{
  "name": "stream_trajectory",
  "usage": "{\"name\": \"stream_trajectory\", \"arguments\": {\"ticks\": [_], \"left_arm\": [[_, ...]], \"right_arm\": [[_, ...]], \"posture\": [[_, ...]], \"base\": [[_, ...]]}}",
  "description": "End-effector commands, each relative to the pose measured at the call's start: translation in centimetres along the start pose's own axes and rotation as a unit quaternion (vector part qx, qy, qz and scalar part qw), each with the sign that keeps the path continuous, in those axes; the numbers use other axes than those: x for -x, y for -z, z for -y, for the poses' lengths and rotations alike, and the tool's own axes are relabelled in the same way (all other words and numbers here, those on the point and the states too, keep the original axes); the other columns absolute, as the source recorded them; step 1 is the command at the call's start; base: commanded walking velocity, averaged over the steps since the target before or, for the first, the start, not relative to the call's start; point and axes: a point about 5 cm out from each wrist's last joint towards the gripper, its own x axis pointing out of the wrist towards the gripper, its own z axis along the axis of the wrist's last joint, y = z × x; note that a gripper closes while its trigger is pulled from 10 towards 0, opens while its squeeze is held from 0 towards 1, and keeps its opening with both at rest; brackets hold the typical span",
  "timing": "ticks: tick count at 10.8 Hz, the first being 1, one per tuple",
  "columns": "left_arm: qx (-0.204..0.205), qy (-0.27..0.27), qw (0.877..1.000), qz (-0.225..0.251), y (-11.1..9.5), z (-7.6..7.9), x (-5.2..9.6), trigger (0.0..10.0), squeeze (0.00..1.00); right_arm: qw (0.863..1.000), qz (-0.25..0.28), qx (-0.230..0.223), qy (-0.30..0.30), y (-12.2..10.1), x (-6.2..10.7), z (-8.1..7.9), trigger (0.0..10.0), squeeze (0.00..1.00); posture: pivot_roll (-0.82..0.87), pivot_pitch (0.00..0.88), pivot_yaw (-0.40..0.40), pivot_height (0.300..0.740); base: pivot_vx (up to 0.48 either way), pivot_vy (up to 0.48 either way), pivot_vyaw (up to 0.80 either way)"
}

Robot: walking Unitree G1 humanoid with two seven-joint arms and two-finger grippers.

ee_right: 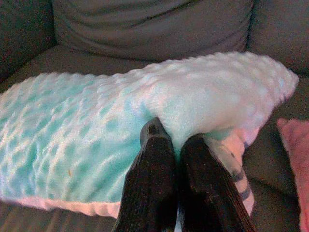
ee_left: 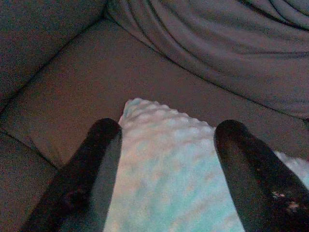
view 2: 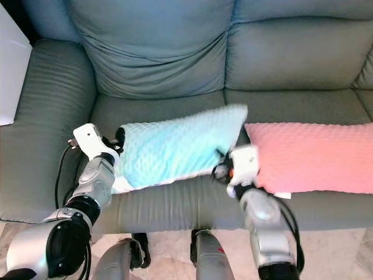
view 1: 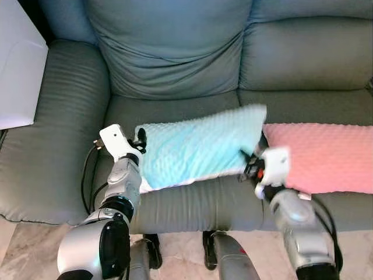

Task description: Move the pillow to the sofa

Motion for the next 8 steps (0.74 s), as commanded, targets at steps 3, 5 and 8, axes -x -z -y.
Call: {"name": "stream_trajectory", "arguments": {"ticks": [3, 5, 8], "left_arm": [[0.005, -0.010, 1.000, -0.015, 1.06, -0.79, 0.47, 10.0, 1.00], [0.005, -0.010, 1.000, -0.015, 1.06, -0.79, 0.47, 10.0, 1.00], [0.005, -0.010, 1.000, -0.015, 1.06, -0.79, 0.47, 10.0, 1.00]], "right_arm": [[1.000, -0.003, -0.002, -0.008, 0.15, 0.30, -0.22, 10.0, 1.00], [1.000, -0.003, -0.002, -0.008, 0.15, 0.30, -0.22, 10.0, 1.00], [1.000, -0.003, -0.002, -0.008, 0.15, 0.30, -0.22, 10.0, 1.00]], "posture": [[-0.27, 0.400, 0.026, 0.740], [-0.27, 0.400, 0.026, 0.740], [-0.27, 0.400, 0.026, 0.740]], "base": [[0.000, 0.000, 0.00], [0.000, 0.000, 0.00], [0.000, 0.000, 0.00]]}}
